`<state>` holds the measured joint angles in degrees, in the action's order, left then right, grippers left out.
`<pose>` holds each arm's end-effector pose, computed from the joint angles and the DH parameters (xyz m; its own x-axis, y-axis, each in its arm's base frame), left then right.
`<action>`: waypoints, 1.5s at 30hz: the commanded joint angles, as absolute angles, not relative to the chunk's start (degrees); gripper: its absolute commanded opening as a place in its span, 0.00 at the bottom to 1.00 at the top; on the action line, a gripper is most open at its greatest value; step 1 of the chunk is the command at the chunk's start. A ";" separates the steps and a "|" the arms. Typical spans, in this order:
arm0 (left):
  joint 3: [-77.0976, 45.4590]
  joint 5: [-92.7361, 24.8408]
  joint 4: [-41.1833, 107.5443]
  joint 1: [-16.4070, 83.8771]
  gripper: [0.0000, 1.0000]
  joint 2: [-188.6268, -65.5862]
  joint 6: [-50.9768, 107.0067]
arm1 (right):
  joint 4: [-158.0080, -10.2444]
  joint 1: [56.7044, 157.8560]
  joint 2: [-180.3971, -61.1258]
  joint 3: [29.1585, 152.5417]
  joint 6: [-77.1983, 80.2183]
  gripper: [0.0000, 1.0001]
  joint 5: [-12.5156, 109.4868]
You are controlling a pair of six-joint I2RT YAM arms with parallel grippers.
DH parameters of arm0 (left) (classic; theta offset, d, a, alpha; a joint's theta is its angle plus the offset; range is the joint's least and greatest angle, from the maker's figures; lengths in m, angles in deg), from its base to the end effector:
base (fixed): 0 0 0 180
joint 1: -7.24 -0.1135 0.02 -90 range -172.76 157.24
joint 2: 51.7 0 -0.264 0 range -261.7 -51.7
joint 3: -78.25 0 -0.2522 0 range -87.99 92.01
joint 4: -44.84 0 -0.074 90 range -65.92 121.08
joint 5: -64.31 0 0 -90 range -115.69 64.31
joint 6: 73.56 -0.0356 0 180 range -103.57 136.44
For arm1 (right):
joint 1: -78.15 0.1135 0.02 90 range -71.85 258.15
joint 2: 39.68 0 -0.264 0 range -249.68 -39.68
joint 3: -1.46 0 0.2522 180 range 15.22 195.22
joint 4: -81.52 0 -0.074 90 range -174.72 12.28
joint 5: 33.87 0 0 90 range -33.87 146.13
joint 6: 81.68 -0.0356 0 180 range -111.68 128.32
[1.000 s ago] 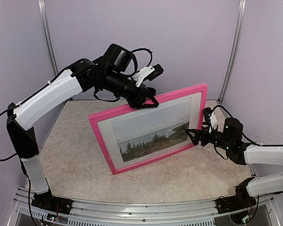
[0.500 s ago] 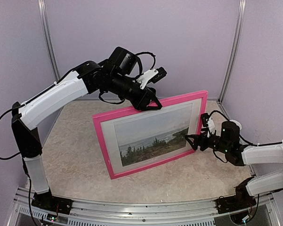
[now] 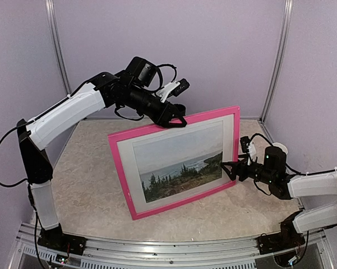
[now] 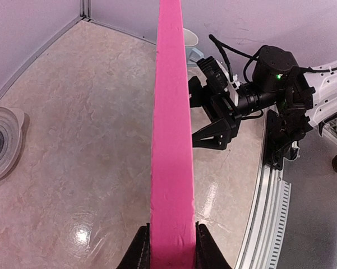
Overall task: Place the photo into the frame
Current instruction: Turn over the photo frame.
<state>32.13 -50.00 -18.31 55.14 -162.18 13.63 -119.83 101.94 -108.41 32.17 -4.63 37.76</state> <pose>0.2745 -0.3257 0.3929 -0.3846 0.4923 -0.7808 0.9083 0.3524 -0.2252 0.2024 0.1015 0.1733 -0.4035 0.0545 -0.9133 -0.5835 0.7536 0.3028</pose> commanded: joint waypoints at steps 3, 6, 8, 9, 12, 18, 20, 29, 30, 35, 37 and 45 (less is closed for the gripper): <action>28.60 -42.74 -12.32 50.81 0.00 -171.20 12.71 | -117.02 103.99 -107.74 31.13 -6.98 0.88 25.46; 28.59 -45.10 -11.64 48.77 0.00 -172.12 12.82 | -114.18 104.00 -106.91 32.04 -7.26 0.90 27.36; 28.49 -46.48 -11.36 47.53 0.00 -172.66 12.92 | -112.13 104.00 -106.06 32.95 -7.39 0.91 28.64; 28.47 -47.27 -11.18 46.89 0.00 -173.08 13.00 | -111.16 103.99 -105.70 33.30 -7.45 0.92 28.92; 28.46 -49.66 -10.74 45.04 0.00 -174.04 13.20 | -109.42 104.00 -105.17 34.28 -7.48 0.93 29.23; 28.34 -56.99 -10.17 41.13 0.00 -176.98 14.33 | -105.00 103.99 -104.75 36.54 -8.28 0.94 30.51; 28.26 -58.38 -9.93 40.00 0.00 -177.98 14.74 | -102.89 103.99 -104.47 37.33 -8.46 0.94 31.50; 28.56 -59.79 -10.78 37.02 0.00 -181.67 13.98 | -96.02 103.99 -100.46 39.61 -9.22 0.99 35.47; 28.76 -59.87 -10.83 36.81 0.00 -182.25 13.99 | -95.32 103.99 -99.89 39.83 -9.29 0.99 36.11; 31.39 -60.95 -12.41 35.58 0.00 -185.41 13.14 | -91.27 103.99 -97.43 41.20 -10.34 0.99 40.85; 32.90 -61.06 -13.43 35.17 0.00 -187.33 12.39 | -90.32 103.99 -96.89 41.60 -10.61 0.99 42.07; 34.95 -60.15 -13.17 33.79 0.01 -192.04 11.98 | -89.21 103.99 -95.80 41.72 -11.17 0.99 42.67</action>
<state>33.85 -80.62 -12.47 35.33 -188.58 16.25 -90.90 103.54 -97.04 40.78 -10.31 41.65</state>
